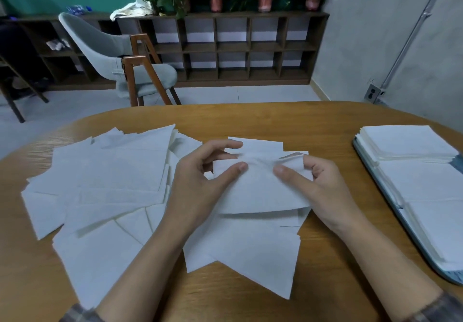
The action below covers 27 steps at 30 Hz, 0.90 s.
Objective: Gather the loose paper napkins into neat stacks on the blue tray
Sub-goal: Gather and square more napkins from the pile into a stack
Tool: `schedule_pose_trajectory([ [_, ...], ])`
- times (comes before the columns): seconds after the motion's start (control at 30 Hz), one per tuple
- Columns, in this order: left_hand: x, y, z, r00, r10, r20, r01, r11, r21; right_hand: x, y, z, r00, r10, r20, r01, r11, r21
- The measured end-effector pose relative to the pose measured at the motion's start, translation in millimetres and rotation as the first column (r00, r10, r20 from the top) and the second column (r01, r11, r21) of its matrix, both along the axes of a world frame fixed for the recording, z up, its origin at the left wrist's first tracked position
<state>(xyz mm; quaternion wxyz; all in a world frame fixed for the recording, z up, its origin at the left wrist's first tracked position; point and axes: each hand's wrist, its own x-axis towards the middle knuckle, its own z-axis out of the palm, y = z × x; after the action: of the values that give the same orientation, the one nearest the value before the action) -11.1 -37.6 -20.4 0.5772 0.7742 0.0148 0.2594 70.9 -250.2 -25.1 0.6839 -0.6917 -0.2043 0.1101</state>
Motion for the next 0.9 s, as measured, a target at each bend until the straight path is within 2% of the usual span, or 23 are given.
schedule_pose_trajectory([
  [0.17, 0.2, -3.2, -1.4, 0.999, 0.02, -0.046, -0.022, 0.999, -0.031, -2.3, 0.8, 1.9, 1.0, -0.004, -0.031, 0.005, 0.999, 0.037],
  [0.3, 2.0, -3.0, -4.6, 0.99, 0.066, -0.128, -0.061, 0.997, 0.043, -1.5, -0.5, 0.6, 0.999, 0.01, -0.049, -0.008, 0.999, 0.031],
  [0.4, 0.9, -0.6, -1.9, 0.983, -0.026, -0.182, 0.018, 0.999, -0.042, -1.7, -0.6, 0.8, 0.998, 0.028, -0.055, -0.028, 0.999, 0.016],
  [0.5, 0.1, -0.6, -0.5, 0.984, -0.067, -0.163, 0.059, 0.997, -0.051, -1.7, -0.5, 0.9, 0.998, 0.026, -0.063, -0.025, 0.999, 0.025],
  [0.8, 4.7, -1.4, -9.1, 0.993, 0.004, -0.122, -0.022, 0.988, -0.15, -3.9, 1.6, 3.8, 0.998, 0.026, -0.062, -0.025, 0.999, 0.024],
  [0.9, 4.3, -3.2, -9.2, 0.992, 0.039, -0.118, -0.057, 0.986, -0.158, -2.9, 0.3, 4.2, 0.996, 0.087, -0.028, -0.086, 0.996, 0.025],
])
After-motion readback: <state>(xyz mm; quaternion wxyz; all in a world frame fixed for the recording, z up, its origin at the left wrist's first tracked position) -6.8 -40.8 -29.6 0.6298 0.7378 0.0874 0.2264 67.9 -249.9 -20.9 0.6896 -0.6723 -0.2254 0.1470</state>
